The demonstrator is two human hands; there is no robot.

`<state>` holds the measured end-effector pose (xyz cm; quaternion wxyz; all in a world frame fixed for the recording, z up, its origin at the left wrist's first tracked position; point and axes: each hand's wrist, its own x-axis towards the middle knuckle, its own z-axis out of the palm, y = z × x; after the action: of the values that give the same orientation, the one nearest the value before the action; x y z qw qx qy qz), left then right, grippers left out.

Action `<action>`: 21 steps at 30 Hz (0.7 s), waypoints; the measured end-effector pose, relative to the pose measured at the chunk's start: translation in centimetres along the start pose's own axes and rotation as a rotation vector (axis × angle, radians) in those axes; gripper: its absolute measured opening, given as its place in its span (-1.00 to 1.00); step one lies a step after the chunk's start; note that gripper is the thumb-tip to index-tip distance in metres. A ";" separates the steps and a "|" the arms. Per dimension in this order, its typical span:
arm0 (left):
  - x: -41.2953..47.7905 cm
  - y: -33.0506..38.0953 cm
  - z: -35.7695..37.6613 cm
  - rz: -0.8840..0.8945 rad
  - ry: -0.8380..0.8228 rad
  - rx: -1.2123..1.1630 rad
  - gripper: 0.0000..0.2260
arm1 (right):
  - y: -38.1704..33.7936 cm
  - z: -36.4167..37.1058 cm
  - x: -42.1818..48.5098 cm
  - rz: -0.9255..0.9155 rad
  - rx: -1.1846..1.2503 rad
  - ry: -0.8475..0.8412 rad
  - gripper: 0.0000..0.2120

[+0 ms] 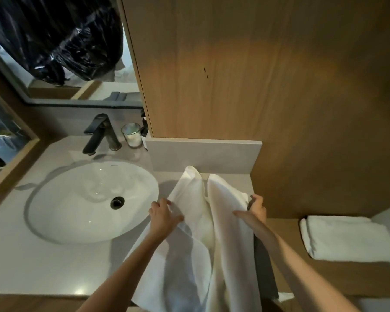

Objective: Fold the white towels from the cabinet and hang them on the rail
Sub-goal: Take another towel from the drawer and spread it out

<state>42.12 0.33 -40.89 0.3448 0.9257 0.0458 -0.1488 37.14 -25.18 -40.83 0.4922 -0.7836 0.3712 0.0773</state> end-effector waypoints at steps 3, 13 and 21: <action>0.1 -0.1 -0.6 0.066 -0.028 0.045 -0.48 | -0.7 -0.5 -0.6 0.048 0.190 0.000 -0.05; 0.6 -0.5 -1.6 0.055 -0.111 0.023 -0.72 | -4.0 -1.3 -5.6 -0.219 0.548 0.155 -0.62; -4.7 5.5 -7.5 0.221 -0.180 -0.702 -0.91 | -6.0 -1.1 -11.6 -0.666 0.151 0.212 -0.82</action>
<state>40.48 1.10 -30.60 0.6577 0.7337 -0.0368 -0.1666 32.56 -18.81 -30.29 0.5057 -0.8267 0.1493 -0.1966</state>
